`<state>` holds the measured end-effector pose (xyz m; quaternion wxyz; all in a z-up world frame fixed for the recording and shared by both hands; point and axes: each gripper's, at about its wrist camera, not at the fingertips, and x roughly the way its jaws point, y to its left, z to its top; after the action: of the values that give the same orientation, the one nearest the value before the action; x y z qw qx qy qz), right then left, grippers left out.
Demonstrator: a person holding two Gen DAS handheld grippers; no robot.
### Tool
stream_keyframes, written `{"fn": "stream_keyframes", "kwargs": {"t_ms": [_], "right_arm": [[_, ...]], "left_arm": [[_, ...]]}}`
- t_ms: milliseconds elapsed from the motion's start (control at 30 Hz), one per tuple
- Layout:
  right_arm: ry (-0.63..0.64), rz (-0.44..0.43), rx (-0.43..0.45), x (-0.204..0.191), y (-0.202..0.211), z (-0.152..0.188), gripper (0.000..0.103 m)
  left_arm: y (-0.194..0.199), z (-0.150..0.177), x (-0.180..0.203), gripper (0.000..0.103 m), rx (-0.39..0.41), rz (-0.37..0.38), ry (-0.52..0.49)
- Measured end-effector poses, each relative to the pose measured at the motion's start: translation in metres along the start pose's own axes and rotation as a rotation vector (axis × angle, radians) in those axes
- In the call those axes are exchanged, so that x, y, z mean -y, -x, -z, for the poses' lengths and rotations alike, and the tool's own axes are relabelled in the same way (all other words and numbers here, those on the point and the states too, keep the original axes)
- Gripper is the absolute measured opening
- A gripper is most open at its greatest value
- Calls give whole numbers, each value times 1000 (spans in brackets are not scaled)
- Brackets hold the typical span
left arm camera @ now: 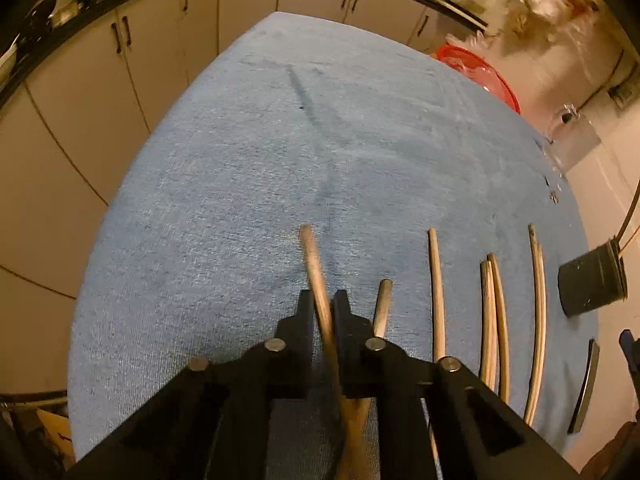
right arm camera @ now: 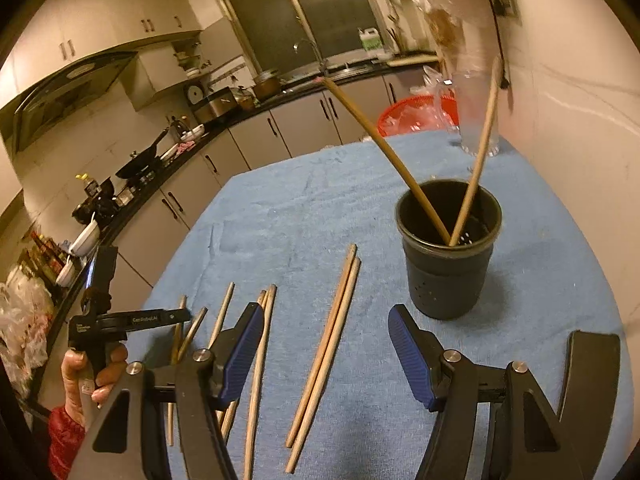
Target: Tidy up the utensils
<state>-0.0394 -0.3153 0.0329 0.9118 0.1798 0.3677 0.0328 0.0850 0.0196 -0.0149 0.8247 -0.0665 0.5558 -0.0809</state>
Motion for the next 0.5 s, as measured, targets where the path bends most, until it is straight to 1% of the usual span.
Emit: {"fn": "stream_keyframes", "kwargs": {"t_ms": [100, 133, 167, 233, 300, 367, 400, 433, 467, 500], "right_arm": [[-19, 50, -29, 6, -7, -11, 60], [-24, 51, -42, 7, -11, -15, 52], [-28, 49, -61, 6, -16, -19, 45], [-22, 44, -94, 2, -27, -25, 39], [-22, 29, -123, -5, -40, -31, 39], [-7, 22, -170, -16, -59, -40, 39], [-5, 32, -179, -19, -68, -45, 36], [4, 54, -188, -23, -75, -49, 36], [29, 80, -215, -29, -89, -55, 36], [33, 88, -234, -31, -100, -59, 36]], "left_arm": [[4, 8, -3, 7, 13, -1, 8], [6, 12, -5, 7, 17, 4, 5], [9, 15, -6, 7, 26, 9, 3], [13, 17, -8, 7, 41, 11, 3], [13, 14, -10, 7, 42, 15, 4], [12, 12, -11, 7, 36, 11, 6], [10, 11, -12, 7, 32, 8, 9], [10, 13, -13, 7, 29, 6, 12], [9, 12, -14, 7, 24, 9, 17], [8, 12, -17, 7, 19, 18, 21]]}}
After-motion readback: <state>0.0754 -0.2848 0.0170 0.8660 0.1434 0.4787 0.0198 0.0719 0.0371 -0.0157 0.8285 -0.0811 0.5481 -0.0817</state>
